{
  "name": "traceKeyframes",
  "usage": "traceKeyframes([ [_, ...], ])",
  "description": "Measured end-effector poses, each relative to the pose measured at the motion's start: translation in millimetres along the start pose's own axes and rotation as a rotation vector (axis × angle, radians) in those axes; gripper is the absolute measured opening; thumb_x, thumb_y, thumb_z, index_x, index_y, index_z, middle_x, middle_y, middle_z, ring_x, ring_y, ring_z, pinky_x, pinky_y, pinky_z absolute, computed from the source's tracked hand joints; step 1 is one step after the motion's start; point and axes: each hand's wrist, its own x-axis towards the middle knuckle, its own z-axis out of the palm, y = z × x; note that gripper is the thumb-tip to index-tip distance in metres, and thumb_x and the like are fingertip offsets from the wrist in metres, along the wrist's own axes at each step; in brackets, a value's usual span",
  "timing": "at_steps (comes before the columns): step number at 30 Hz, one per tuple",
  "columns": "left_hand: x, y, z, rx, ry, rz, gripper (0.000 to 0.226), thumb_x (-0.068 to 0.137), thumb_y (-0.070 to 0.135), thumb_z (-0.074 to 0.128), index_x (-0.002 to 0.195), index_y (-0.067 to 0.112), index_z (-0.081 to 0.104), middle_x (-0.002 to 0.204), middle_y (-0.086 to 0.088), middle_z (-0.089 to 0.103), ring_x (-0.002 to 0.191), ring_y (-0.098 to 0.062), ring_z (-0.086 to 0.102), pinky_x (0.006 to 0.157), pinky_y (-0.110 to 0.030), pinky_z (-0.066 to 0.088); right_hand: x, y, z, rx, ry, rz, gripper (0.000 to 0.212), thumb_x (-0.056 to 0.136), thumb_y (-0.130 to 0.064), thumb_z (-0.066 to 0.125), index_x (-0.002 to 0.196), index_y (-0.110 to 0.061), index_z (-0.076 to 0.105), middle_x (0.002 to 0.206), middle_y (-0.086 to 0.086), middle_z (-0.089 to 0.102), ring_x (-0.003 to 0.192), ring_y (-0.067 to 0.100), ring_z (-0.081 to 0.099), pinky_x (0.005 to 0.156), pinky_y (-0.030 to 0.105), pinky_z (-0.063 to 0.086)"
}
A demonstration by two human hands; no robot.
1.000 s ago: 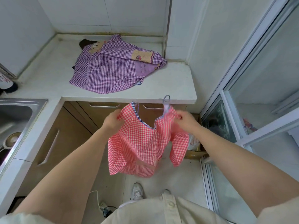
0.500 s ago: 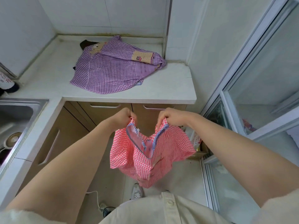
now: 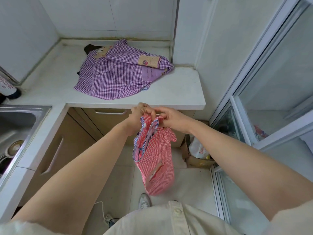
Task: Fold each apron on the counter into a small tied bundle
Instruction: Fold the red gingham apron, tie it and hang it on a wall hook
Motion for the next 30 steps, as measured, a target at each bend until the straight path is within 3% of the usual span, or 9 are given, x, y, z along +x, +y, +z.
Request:
traceKeyframes([
  [2,6,-11,2,-0.133,0.015,-0.078,0.013,0.077,0.037,0.068,0.067,0.031,0.073,0.110,-0.011,0.053,0.121,-0.039,0.043,0.106,-0.050,0.037,0,3,1,-0.031,-0.030,0.006,0.035,0.087,-0.016,0.070,0.121,-0.027,0.065,0.108,0.001,0.071,0.100,0.020,0.065,0.089,0.039,0.052],
  [8,-3,-8,9,-0.079,-0.138,0.052,0.007,0.075,0.022,0.070,0.069,0.018,0.072,0.086,-0.008,0.067,0.102,-0.037,0.057,0.102,-0.079,0.018,-8,6,4,-0.070,-0.115,0.073,0.025,0.090,-0.017,0.068,0.112,-0.029,0.065,0.108,0.010,0.069,0.084,0.016,0.055,0.068,0.029,0.045],
  [12,-12,2,4,-0.191,-0.127,-0.004,0.007,0.085,0.018,0.069,0.089,0.023,0.072,0.100,-0.002,0.068,0.102,-0.027,0.058,0.105,-0.060,0.037,-7,6,5,-0.147,-0.070,0.110,0.015,0.089,-0.018,0.069,0.101,-0.009,0.068,0.084,0.001,0.062,0.074,0.014,0.052,0.068,0.031,0.045],
  [16,-19,2,2,-0.361,-0.043,-0.099,0.009,0.096,0.018,0.060,0.104,0.015,0.059,0.102,-0.006,0.062,0.092,-0.019,0.061,0.079,-0.025,0.052,-10,3,2,-0.242,0.081,0.103,0.012,0.091,-0.029,0.067,0.088,-0.017,0.066,0.085,0.006,0.065,0.075,0.016,0.059,0.070,0.030,0.046],
  [20,-25,-6,2,-0.396,0.059,-0.177,0.059,0.090,0.064,0.040,0.111,0.016,0.065,0.109,-0.004,0.072,0.099,-0.016,0.068,0.089,-0.027,0.050,-6,12,-6,-0.159,0.250,0.156,0.018,0.090,-0.031,0.066,0.093,-0.014,0.066,0.094,0.006,0.069,0.088,0.023,0.067,0.083,0.039,0.053],
  [23,-25,-22,4,-0.099,0.032,-0.146,0.033,0.086,0.038,0.072,0.111,0.017,0.064,0.106,0.001,0.072,0.093,-0.017,0.070,0.082,-0.031,0.055,-2,16,-10,-0.113,0.297,0.193,0.027,0.089,-0.031,0.067,0.101,-0.006,0.067,0.097,0.008,0.071,0.089,0.024,0.068,0.089,0.043,0.053],
  [25,-20,-32,9,0.095,0.210,-0.152,0.010,0.089,0.017,0.064,0.086,0.007,0.064,0.084,-0.005,0.070,0.076,-0.021,0.065,0.071,-0.035,0.051,-1,17,-12,-0.080,0.308,0.190,0.030,0.089,-0.029,0.067,0.102,-0.002,0.068,0.099,0.011,0.072,0.090,0.026,0.069,0.089,0.043,0.054],
  [27,-17,-37,11,0.131,0.413,-0.192,0.024,0.090,0.012,0.052,0.069,0.004,0.058,0.065,-0.008,0.059,0.063,-0.023,0.051,0.060,-0.031,0.038,3,20,-14,-0.079,0.329,0.193,0.033,0.089,-0.029,0.067,0.104,0.001,0.068,0.101,0.013,0.072,0.092,0.030,0.069,0.089,0.043,0.053],
  [30,-21,-53,1,0.242,0.560,-0.394,0.023,0.091,0.015,0.045,0.078,0.006,0.061,0.065,-0.004,0.055,0.069,-0.028,0.053,0.059,-0.032,0.033,11,25,-16,-0.099,0.362,0.204,0.033,0.090,-0.029,0.067,0.102,0.001,0.069,0.099,0.014,0.072,0.092,0.031,0.069,0.092,0.048,0.053],
])
